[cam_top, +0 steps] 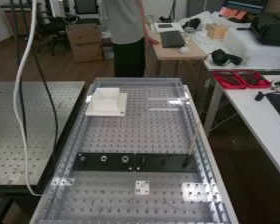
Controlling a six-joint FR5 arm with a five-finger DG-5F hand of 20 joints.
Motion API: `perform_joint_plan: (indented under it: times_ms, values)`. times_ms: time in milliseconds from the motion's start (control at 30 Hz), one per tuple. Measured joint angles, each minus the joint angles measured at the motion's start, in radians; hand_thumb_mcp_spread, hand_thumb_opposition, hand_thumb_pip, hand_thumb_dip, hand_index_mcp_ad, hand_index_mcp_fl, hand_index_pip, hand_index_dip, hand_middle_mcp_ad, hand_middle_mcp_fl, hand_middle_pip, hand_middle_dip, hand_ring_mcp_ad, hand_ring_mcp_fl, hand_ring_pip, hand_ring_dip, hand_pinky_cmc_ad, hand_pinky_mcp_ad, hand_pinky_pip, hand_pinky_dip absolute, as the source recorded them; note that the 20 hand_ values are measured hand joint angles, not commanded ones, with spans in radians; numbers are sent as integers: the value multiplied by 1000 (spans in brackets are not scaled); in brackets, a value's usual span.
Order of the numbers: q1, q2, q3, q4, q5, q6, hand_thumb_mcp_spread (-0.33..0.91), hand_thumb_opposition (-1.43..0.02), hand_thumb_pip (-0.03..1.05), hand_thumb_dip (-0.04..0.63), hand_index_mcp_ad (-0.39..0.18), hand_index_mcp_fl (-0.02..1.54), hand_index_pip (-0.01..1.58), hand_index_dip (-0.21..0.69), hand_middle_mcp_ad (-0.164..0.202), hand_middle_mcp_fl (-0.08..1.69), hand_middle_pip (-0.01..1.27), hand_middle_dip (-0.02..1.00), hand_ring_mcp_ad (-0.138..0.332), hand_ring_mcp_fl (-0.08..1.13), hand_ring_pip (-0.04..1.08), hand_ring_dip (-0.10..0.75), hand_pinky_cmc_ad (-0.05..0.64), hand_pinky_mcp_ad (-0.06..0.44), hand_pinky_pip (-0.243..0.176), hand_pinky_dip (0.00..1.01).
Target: Grab the paper clip and place it in the clear container
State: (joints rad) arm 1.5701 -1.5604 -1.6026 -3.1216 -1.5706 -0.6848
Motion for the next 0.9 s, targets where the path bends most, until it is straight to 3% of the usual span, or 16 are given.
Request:
perform_joint_plan:
  times_ms: [100,167,233,300,433,567,767,900]
  values:
    - [-2,0,-2,1,1,3,2,2,2,7,16,5,0,-12,16,2,10,24,51,2,-2,16,49,37,-10,16]
    - [-3,-1,-3,1,1,5,7,-24,35,7,7,5,0,-12,10,5,7,24,54,2,0,19,47,33,-12,24]
    - [-4,-2,-3,1,2,7,141,-154,255,51,5,5,0,-12,10,9,19,31,51,2,2,21,44,52,-12,91]
    - [-5,-3,-3,1,2,9,215,-307,316,51,0,9,19,-12,10,5,44,63,51,2,0,28,94,113,-28,169]
    - [-7,-4,-3,3,2,12,251,-524,318,52,-26,7,30,-12,10,12,72,101,70,2,30,58,215,204,-49,281]
    - [-7,-6,-7,6,5,18,244,-621,333,52,-30,-3,51,-12,12,12,87,126,108,0,31,75,291,257,-65,337]
    - [-7,-9,-33,28,18,27,246,-663,335,52,-30,-10,56,-12,9,7,96,143,122,5,37,87,347,276,-75,398]
    - [-9,-9,-64,61,34,37,250,-693,393,51,-30,-3,68,-12,9,10,105,157,141,2,61,94,363,293,-91,412]
